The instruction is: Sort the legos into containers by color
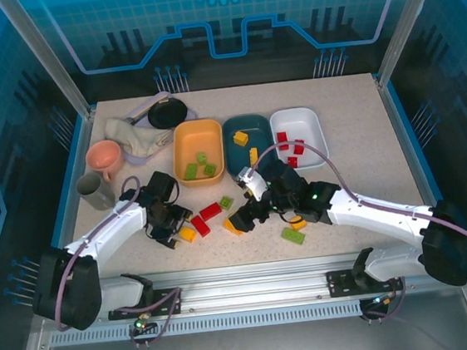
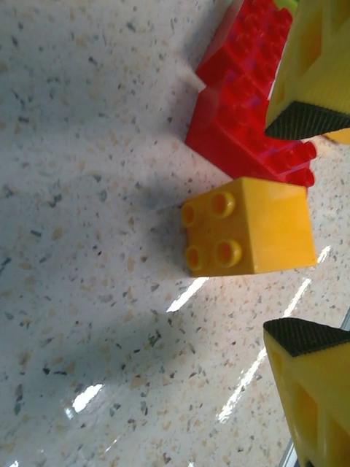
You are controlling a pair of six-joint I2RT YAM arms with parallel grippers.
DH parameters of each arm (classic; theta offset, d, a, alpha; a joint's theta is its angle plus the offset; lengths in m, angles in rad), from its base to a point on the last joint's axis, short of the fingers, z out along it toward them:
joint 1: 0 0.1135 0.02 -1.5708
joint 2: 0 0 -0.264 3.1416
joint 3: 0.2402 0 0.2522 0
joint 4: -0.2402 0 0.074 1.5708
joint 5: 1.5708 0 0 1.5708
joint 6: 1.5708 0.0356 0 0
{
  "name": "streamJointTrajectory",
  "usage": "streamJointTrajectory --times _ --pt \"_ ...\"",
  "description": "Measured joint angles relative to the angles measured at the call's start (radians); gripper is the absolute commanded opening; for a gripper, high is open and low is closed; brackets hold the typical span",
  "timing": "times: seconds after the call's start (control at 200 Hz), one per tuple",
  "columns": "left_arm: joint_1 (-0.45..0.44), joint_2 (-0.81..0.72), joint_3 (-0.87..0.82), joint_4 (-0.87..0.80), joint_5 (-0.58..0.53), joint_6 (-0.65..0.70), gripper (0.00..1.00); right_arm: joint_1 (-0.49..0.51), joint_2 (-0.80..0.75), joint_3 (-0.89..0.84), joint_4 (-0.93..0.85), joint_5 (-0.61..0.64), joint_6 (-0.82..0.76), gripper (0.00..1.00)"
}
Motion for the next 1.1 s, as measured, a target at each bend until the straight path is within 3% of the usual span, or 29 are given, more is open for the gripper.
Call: streamJointTrajectory --times 0.29,0.445,0.665,0.785,0.885,1.1 --pt "0.000 0.047 -0.048 0.086 0.016 -0.019 0.49 0.000 0.033 0.003 0.003 -0.002 0.001 0.94" --pt "0.000 0.055 -0.053 0.119 0.028 -0.020 0.29 0.000 0.044 0.016 0.004 -0.001 0.008 0.93" --pt "0.000 -0.018 -0.023 0.041 -0.014 0.006 0.25 -0.015 0.032 0.063 -0.031 0.058 0.034 0.92" --pt "0.000 -0.060 0.143 -0.048 -0.051 0.077 0.25 -0.081 -0.018 0.124 -0.053 0.138 0.061 0.92" --pt "-0.014 -0.010 0.331 -0.074 -0.061 0.155 0.26 -0.159 -0.037 0.198 -0.066 0.192 0.092 0.92" --pt "-0.121 0.306 0.758 -0.100 -0.068 0.340 0.25 -0.316 -0.020 0.285 -0.101 0.224 0.175 0.92"
